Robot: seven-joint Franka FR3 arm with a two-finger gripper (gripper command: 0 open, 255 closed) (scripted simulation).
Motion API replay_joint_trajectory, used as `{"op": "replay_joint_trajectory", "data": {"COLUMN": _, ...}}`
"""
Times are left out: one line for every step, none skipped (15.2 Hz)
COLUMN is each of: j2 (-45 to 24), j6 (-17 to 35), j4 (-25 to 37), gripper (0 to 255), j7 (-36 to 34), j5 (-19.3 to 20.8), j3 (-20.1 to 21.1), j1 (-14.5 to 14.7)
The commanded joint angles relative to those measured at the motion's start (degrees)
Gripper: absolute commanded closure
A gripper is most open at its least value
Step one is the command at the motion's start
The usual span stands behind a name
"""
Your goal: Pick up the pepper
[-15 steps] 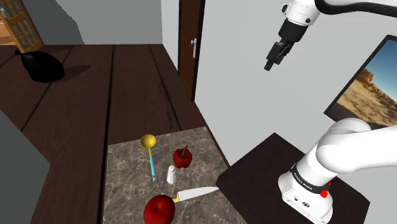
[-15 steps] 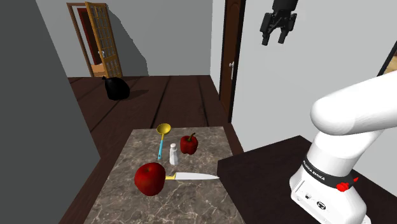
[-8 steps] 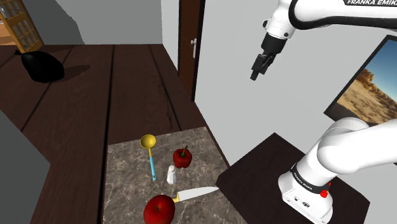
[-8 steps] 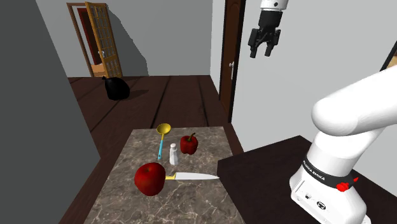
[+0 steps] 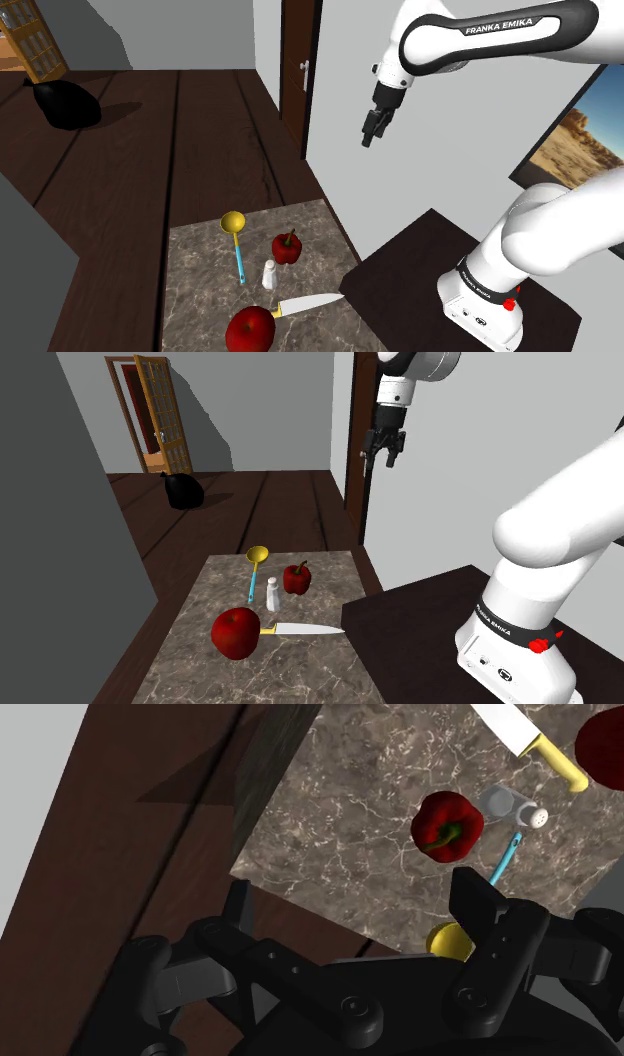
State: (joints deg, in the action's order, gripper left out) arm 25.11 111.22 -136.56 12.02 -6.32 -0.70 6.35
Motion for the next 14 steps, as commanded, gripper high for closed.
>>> {"op": "replay_joint_trajectory", "data": {"j2": -3.5, "j6": 2.8, "j4": -0.5, "gripper": 0, "j7": 1.0, "j5": -1.5, "j3": 0.2, "j1": 1.0}}
{"op": "replay_joint_trajectory", "data": {"j2": -5.4, "j6": 3.9, "j4": -0.3, "gripper": 0, "j7": 1.5, "j5": -2.2, "j3": 0.3, "j1": 1.5}}
{"op": "replay_joint_trajectory", "data": {"j2": -7.3, "j6": 4.9, "j4": 0.0, "gripper": 0, "j7": 2.1, "j5": -2.9, "j3": 0.4, "j1": 2.0}}
{"op": "replay_joint_trajectory", "data": {"j2": -9.3, "j6": 5.9, "j4": 0.4, "gripper": 0, "j7": 2.6, "j5": -3.7, "j3": 0.6, "j1": 2.4}}
{"op": "replay_joint_trajectory", "data": {"j2": -11.2, "j6": 6.9, "j4": 0.8, "gripper": 0, "j7": 3.2, "j5": -4.4, "j3": 0.7, "j1": 2.9}}
{"op": "replay_joint_trajectory", "data": {"j2": -13.2, "j6": 7.8, "j4": 1.3, "gripper": 0, "j7": 3.8, "j5": -5.2, "j3": 0.9, "j1": 3.3}}
{"op": "replay_joint_trajectory", "data": {"j2": -15.2, "j6": 8.6, "j4": 1.8, "gripper": 0, "j7": 4.4, "j5": -6.0, "j3": 1.1, "j1": 3.8}}
{"op": "replay_joint_trajectory", "data": {"j2": -17.1, "j6": 9.4, "j4": 2.4, "gripper": 0, "j7": 5.1, "j5": -6.8, "j3": 1.3, "j1": 4.2}}
{"op": "replay_joint_trajectory", "data": {"j2": -19.1, "j6": 10.2, "j4": 3.0, "gripper": 0, "j7": 5.7, "j5": -7.6, "j3": 1.5, "j1": 4.6}}
{"op": "replay_joint_trajectory", "data": {"j2": -21.1, "j6": 10.9, "j4": 3.7, "gripper": 0, "j7": 6.3, "j5": -8.4, "j3": 1.8, "j1": 5.0}}
{"op": "replay_joint_trajectory", "data": {"j2": -23.1, "j6": 11.6, "j4": 4.4, "gripper": 0, "j7": 7.0, "j5": -9.1, "j3": 2.0, "j1": 5.3}}
{"op": "replay_joint_trajectory", "data": {"j2": -25.2, "j6": 12.2, "j4": 5.2, "gripper": 0, "j7": 7.6, "j5": -9.9, "j3": 2.4, "j1": 5.7}}
{"op": "replay_joint_trajectory", "data": {"j2": -27.2, "j6": 12.8, "j4": 6.1, "gripper": 0, "j7": 8.2, "j5": -10.7, "j3": 2.7, "j1": 6.0}}
{"op": "replay_joint_trajectory", "data": {"j2": -29.2, "j6": 13.3, "j4": 6.9, "gripper": 0, "j7": 8.9, "j5": -11.4, "j3": 3.0, "j1": 6.4}}
